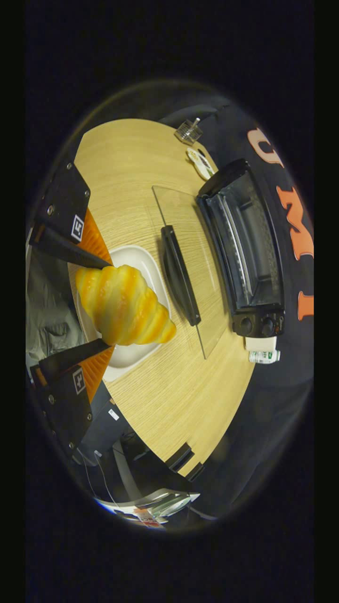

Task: Open the toaster oven, put the food inside, and close the toaster oven door.

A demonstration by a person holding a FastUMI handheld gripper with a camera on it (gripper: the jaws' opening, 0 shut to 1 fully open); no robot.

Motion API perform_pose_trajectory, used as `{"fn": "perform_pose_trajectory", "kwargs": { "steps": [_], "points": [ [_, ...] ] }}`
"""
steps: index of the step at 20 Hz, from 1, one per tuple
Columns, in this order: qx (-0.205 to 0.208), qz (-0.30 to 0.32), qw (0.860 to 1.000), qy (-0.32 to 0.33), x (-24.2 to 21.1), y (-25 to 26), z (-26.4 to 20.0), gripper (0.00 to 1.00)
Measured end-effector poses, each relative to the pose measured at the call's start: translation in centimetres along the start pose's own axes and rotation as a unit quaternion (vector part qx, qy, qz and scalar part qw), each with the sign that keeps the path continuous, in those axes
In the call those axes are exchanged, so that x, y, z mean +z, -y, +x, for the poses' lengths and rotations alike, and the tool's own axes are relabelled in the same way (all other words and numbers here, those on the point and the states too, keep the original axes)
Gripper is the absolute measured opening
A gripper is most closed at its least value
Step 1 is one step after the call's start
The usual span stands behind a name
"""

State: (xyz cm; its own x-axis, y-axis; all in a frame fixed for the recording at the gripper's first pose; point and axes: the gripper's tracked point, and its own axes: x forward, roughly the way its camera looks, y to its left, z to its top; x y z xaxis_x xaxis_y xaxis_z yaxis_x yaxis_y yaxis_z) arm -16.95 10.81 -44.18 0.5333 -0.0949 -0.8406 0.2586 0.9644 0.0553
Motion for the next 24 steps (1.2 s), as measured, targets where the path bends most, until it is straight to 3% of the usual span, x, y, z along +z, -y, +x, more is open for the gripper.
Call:
{"fn": "perform_pose_trajectory", "kwargs": {
  "steps": [8, 16, 24],
  "points": [
    [0.066, -0.023, 0.995, 0.068, 8.8, -2.8, -2.0, 0.81],
    [0.127, -0.030, 0.988, 0.081, 17.0, -7.1, 1.8, 0.81],
    [0.186, 0.011, 0.980, 0.067, 20.9, -10.8, 5.5, 0.81]
  ]
}}
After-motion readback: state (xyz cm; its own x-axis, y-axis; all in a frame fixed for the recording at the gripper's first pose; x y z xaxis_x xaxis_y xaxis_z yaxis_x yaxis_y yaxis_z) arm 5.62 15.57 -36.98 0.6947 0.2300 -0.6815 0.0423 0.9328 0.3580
